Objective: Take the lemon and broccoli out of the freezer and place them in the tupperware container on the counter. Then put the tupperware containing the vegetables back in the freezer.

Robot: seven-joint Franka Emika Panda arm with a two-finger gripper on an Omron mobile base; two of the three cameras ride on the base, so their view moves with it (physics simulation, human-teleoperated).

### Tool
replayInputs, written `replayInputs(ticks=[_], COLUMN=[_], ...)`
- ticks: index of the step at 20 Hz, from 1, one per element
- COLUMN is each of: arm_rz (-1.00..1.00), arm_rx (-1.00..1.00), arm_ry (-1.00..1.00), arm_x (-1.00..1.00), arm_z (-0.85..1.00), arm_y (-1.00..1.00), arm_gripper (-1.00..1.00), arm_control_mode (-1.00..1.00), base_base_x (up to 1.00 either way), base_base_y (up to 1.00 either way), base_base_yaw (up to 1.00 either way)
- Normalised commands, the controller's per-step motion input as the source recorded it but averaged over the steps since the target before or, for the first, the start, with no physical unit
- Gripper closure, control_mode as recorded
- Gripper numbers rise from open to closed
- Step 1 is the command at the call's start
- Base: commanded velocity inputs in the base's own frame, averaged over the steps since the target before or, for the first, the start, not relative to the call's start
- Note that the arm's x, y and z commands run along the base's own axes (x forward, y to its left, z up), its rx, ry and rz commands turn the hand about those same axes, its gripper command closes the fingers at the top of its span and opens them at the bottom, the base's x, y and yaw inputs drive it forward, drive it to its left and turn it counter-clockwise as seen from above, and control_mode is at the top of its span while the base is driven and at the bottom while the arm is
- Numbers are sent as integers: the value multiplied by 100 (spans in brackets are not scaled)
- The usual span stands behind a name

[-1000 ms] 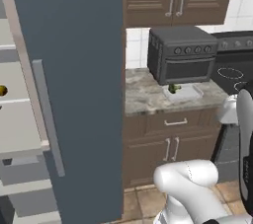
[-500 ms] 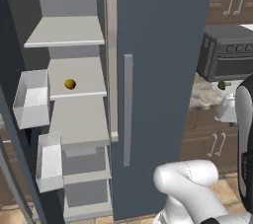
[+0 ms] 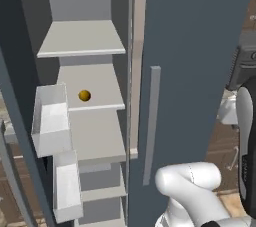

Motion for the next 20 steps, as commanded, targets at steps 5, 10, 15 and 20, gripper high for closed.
replayInputs(ticks=[5, 10, 15, 20], arm_rz=[0, 0, 0, 0], arm_rx=[0, 0, 0, 4], arm_ry=[0, 0, 0, 0], arm_x=[0, 0, 0, 0], arm_z=[0, 0, 0, 1], arm_y=[0, 0, 0, 17], arm_gripper=[-100, -100, -100, -100], arm_control_mode=[100, 100, 100, -100], base_base_x=[15, 1, 26, 9], base_base_y=[51, 50, 23, 20], base_base_yaw=[0, 0, 0, 0])
